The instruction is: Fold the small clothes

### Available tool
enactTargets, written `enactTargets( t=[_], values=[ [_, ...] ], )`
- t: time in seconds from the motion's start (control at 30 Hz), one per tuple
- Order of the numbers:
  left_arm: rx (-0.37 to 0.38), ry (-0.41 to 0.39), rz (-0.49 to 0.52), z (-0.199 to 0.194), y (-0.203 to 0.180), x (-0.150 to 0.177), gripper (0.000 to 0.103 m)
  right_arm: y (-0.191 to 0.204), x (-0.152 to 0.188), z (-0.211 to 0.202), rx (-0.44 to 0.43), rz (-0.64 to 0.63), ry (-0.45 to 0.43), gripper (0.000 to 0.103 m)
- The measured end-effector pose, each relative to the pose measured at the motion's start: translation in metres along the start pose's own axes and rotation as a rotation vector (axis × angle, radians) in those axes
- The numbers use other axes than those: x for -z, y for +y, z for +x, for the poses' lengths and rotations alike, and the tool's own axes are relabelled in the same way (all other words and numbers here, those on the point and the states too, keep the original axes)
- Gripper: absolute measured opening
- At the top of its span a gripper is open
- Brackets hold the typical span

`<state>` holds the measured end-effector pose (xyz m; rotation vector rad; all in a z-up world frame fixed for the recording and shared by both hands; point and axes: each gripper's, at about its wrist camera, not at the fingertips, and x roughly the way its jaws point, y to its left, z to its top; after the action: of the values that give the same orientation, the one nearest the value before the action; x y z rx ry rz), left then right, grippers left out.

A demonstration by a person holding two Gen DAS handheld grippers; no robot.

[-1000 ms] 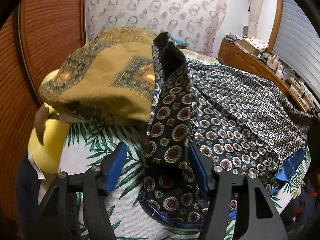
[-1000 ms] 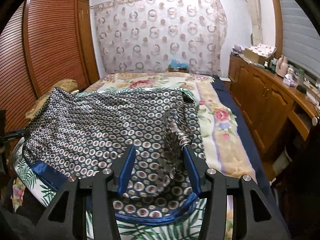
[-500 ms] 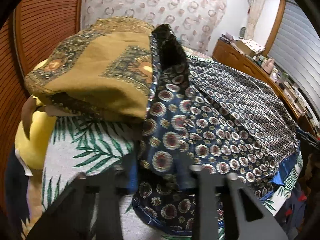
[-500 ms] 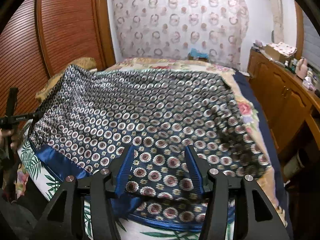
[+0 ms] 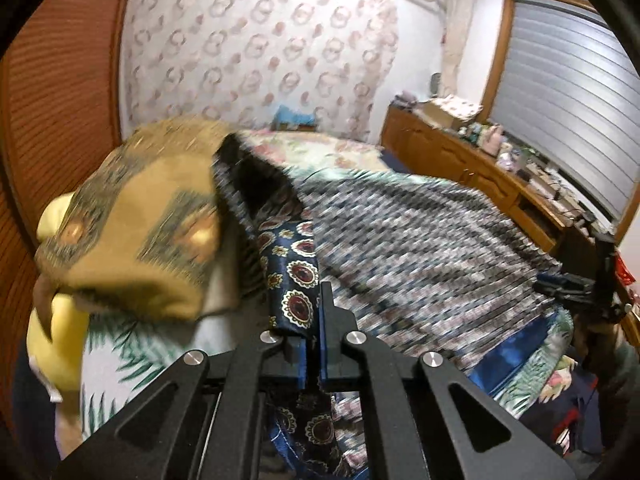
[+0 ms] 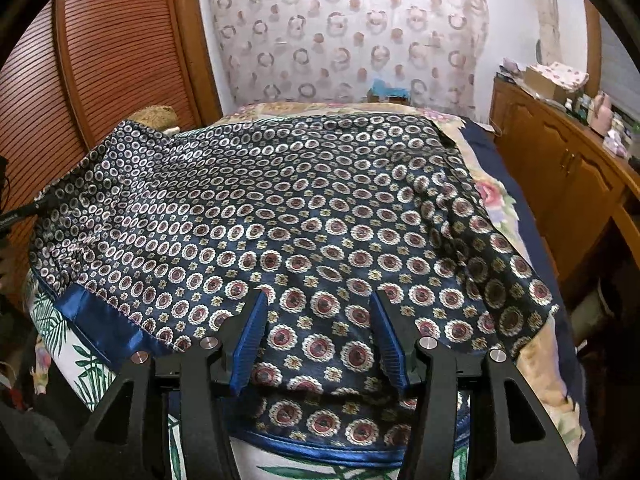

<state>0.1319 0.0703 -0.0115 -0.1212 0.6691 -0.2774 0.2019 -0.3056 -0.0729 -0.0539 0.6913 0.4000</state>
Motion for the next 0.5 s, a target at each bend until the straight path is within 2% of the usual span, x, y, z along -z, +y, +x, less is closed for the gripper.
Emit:
enactTargets(
  t=[0.23,0.5],
  values=[
    [0.101,-0.029,0.072,0.006,-0.052,-0.033,0.005,-0.015,0.006,-0.013,0.003,0.021,-0.019,0.055],
    [0.233,-0.055,0.162,0.021,-0.131,-0.071,0.005,-0.031,0.023,-0.046,0.006,0.053,-0.062,0.055]
  ],
)
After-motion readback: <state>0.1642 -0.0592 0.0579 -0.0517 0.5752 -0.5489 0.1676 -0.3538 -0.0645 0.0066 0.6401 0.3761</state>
